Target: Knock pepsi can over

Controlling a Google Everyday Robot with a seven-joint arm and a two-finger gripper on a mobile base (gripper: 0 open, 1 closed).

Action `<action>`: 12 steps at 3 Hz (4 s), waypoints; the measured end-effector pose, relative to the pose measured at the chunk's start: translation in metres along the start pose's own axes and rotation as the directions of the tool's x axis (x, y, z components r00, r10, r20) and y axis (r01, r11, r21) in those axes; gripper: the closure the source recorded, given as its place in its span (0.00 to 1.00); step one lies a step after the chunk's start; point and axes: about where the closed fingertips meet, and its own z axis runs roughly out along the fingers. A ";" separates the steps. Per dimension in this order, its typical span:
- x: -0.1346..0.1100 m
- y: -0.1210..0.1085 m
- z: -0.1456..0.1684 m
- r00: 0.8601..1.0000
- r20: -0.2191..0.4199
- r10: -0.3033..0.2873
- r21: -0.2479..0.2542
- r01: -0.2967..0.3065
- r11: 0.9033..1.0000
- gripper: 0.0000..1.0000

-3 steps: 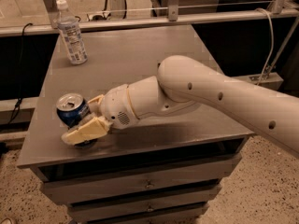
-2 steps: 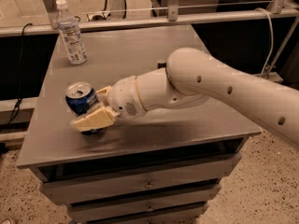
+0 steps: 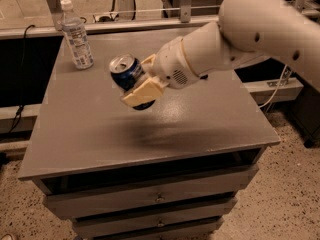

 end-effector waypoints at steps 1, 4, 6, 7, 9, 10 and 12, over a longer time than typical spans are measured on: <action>0.014 -0.015 -0.023 0.980 -0.184 -0.075 0.063 0.087 0.994 1.00; 0.038 -0.026 0.026 0.876 -0.482 -0.008 0.175 0.106 0.979 0.60; 0.044 -0.021 0.042 0.852 -0.521 0.060 0.212 0.062 0.975 0.13; 0.042 -0.018 0.046 0.851 -0.521 0.067 0.213 0.054 0.975 0.00; 0.040 -0.022 0.034 0.876 -0.478 0.066 0.209 0.040 0.977 0.00; 0.048 -0.042 -0.004 0.924 -0.370 0.095 0.219 -0.012 0.976 0.00; 0.082 -0.056 -0.122 0.985 -0.148 0.085 0.187 -0.057 0.981 0.00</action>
Offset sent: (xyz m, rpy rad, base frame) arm 0.0347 -0.0347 -0.0423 -0.5754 -0.1391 -0.1105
